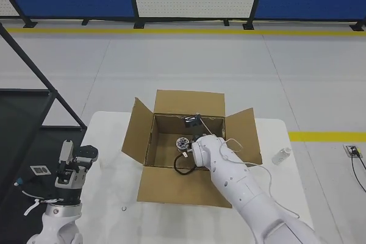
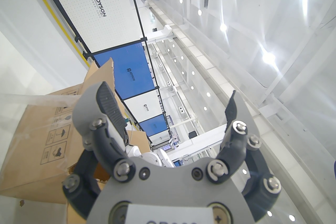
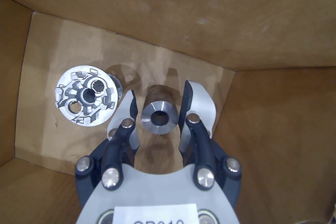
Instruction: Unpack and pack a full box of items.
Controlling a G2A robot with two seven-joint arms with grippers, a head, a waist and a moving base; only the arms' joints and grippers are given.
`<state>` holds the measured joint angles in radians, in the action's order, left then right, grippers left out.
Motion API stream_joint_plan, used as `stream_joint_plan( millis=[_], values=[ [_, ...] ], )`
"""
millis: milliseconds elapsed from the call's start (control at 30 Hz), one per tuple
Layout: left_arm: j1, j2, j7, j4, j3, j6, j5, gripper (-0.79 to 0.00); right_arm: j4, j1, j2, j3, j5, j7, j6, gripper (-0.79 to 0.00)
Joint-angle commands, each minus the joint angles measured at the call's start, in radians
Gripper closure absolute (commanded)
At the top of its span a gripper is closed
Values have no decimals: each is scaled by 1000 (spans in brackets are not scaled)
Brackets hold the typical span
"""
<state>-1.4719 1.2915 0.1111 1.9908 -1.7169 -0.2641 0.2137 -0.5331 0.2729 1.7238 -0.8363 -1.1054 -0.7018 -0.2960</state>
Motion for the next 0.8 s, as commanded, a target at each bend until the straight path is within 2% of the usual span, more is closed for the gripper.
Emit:
stream_joint_plan(
  millis=[0,233,333,467,500,567,767],
  values=[
    [0,0,0,0,0,0,0,-785,-4,2,1,-3,-3,7,-7,-376],
    [0,0,0,0,0,0,0,-785,-122,59,-12,-31,-35,64,-56,-372],
    [0,0,0,0,0,0,0,-785,-250,119,-32,-57,-76,78,-82,-379],
    [0,0,0,0,0,0,0,-785,-509,249,-73,-120,-162,77,-110,-382],
    [0,0,0,0,0,0,0,-785,-588,290,-83,-140,-186,76,-116,-474],
    [0,0,0,0,0,0,0,-785,-748,377,-104,-179,-246,72,-119,-773],
    [0,0,0,0,0,0,0,-785,-1183,633,-148,-320,-382,103,-142,-785]
  ],
)
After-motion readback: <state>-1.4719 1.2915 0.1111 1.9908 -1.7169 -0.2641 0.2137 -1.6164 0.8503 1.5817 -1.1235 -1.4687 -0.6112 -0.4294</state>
